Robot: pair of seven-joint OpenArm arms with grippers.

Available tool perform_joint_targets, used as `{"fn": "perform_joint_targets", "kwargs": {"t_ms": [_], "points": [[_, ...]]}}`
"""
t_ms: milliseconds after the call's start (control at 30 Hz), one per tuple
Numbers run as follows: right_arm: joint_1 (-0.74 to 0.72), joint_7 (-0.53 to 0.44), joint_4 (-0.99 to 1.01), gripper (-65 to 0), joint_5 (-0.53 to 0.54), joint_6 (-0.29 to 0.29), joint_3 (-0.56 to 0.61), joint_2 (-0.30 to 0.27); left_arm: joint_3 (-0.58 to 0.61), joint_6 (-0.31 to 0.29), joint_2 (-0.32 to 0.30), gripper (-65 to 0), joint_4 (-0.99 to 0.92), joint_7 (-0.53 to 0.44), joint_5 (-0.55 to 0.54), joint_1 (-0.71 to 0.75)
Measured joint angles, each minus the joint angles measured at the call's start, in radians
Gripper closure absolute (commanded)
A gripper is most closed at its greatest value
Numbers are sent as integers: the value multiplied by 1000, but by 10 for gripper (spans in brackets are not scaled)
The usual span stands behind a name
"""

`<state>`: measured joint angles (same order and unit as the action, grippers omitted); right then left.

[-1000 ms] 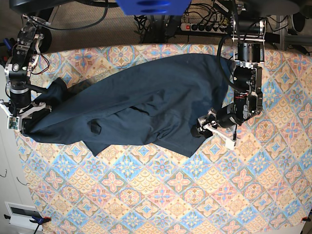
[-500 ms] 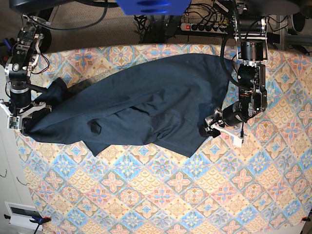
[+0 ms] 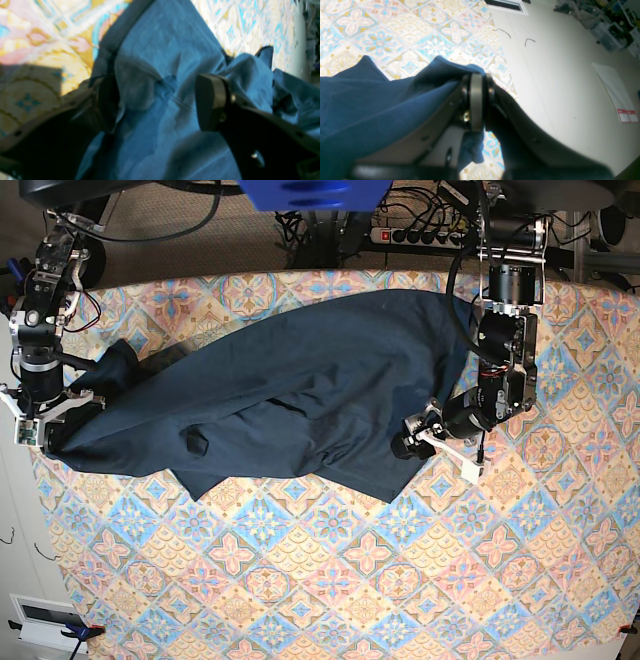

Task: Layout the t-shirt on the table in an organized manner, then fold the t-shirt properly
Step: 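Hold the shirt with both grippers and adjust the left grip, then lift the shirt with both grippers and stretch it apart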

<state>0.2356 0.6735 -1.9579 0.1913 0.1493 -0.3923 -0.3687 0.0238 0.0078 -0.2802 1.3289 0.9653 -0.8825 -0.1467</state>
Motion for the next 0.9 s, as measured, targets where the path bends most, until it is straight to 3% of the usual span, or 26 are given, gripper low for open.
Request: {"fn": "perform_joint_targets", "kwargs": {"t_ms": [167, 233, 333, 433, 500, 633, 767, 900], "points": [[1, 0, 0, -4, 0, 0, 0, 0, 0, 1, 0, -454, 0, 0, 4, 0], [1, 0, 0, -4, 0, 0, 0, 0, 0, 0, 1, -426, 0, 0, 4, 0], [1, 0, 0, -4, 0, 0, 0, 0, 0, -5, 3, -290, 0, 1, 10, 0], [1, 0, 0, -4, 0, 0, 0, 0, 0, -118, 5, -87, -3, 2, 8, -2], [2, 0, 0, -4, 0, 0, 0, 0, 0, -137, 13, 0, -2, 0, 8, -6], [2, 0, 0, -4, 0, 0, 0, 0, -8, -137, 13, 0, -2, 3, 2, -33], [2, 0, 0, -4, 0, 0, 0, 0, -116, -138, 9, 0, 27, 16, -59, -76], [1, 0, 0, -4, 0, 0, -1, 0, -144, -140, -88, 0, 31, 14, -200, -152]]}}
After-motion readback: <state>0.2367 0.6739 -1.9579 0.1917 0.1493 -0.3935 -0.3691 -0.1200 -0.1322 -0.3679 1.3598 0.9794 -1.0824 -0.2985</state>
